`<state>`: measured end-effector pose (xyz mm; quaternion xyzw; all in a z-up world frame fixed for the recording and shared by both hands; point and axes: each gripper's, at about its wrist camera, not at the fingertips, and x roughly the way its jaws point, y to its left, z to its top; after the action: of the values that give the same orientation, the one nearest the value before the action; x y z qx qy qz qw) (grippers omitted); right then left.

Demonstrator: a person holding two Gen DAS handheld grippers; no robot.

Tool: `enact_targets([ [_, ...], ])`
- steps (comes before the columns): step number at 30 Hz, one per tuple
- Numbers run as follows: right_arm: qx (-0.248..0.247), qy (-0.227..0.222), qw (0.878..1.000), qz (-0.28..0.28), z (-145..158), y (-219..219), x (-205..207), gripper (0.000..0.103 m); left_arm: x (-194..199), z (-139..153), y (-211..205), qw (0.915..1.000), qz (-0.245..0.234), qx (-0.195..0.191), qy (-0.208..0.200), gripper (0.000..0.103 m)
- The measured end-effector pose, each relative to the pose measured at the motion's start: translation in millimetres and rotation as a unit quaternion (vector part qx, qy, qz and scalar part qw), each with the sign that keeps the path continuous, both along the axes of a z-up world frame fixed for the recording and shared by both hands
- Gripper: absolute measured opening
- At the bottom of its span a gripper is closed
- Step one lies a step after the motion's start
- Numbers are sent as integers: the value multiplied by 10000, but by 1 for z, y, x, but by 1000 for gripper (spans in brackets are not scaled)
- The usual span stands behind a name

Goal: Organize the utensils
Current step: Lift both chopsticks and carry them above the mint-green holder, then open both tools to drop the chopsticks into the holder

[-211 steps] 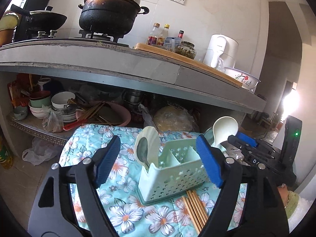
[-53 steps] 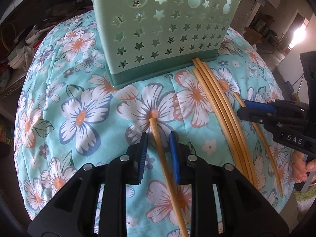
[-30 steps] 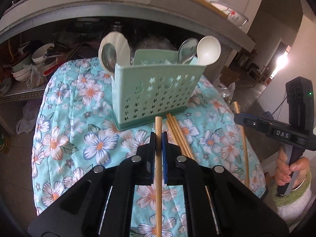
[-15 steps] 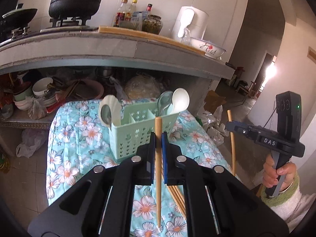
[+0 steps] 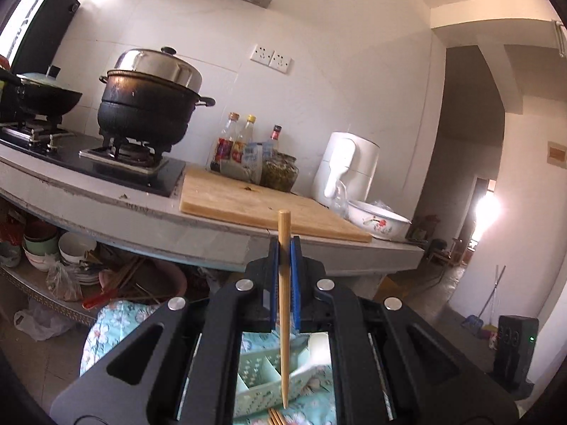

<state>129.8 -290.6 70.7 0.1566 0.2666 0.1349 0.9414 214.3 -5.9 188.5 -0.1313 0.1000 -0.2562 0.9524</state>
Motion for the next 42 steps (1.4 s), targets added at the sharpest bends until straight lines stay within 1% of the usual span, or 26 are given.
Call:
enact_targets([
  [2, 17, 55, 10000, -2, -4, -1, 3, 7, 12, -2, -3, 9999, 109, -64, -93, 6],
  [6, 86, 172, 9998, 24, -13, -3, 12, 7, 40, -18, -8, 9994, 325, -139, -43, 6],
  [9, 100, 251, 9996, 44, -19, -2, 18, 7, 61, -38, -15, 9991, 421, -4, 95, 6],
  [11, 95, 296, 9995, 62, -21, -2, 22, 7, 73, -54, -23, 9986, 465, 172, 209, 6],
  [13, 93, 336, 9994, 82, -23, -1, 25, 7, 84, -68, -26, 9980, 432, 275, 379, 6],
  [16, 51, 361, 9993, 90, -23, 0, 29, 7, 93, -86, -26, 9969, 285, 329, 650, 6],
  [19, 17, 353, 9993, 79, -20, 1, 32, 7, 94, -93, -20, 9967, 187, 246, 753, 6],
  [20, 17, 339, 9994, 84, -18, 1, 34, 7, 94, -95, -19, 9966, 146, 227, 779, 8],
  [22, 0, 271, 9996, 81, -12, 3, 36, 7, 92, -93, -16, 9964, 99, 219, 808, 18],
  [23, -5, 219, 9997, 85, -9, 4, 37, 7, 89, -91, -14, 9967, 71, 208, 787, 26],
  [24, -11, 154, 9998, 82, -5, 5, 38, 7, 85, -89, -12, 9971, 27, 192, 737, 30],
  [26, 3, 18, 10000, 73, 3, 7, 40, 7, 78, -84, -9, 9976, 16, 196, 660, 34],
  [30, 74, -313, 9995, 77, 26, 10, 47, 7, 58, -79, 2, 9978, -61, 116, 653, 37],
  [34, 123, -781, 9968, 101, 58, 15, 56, 7, 32, -82, 15, 9977, -51, 179, 658, 40],
  [38, 94, -1181, 9929, 94, 82, 23, 71, 7, 3, -99, 34, 9962, -52, 178, 847, 43],
  [42, 115, -1487, 9888, 41, 98, 31, 94, 7, -20, -129, 49, 9926, -46, 184, 1202, 43],
])
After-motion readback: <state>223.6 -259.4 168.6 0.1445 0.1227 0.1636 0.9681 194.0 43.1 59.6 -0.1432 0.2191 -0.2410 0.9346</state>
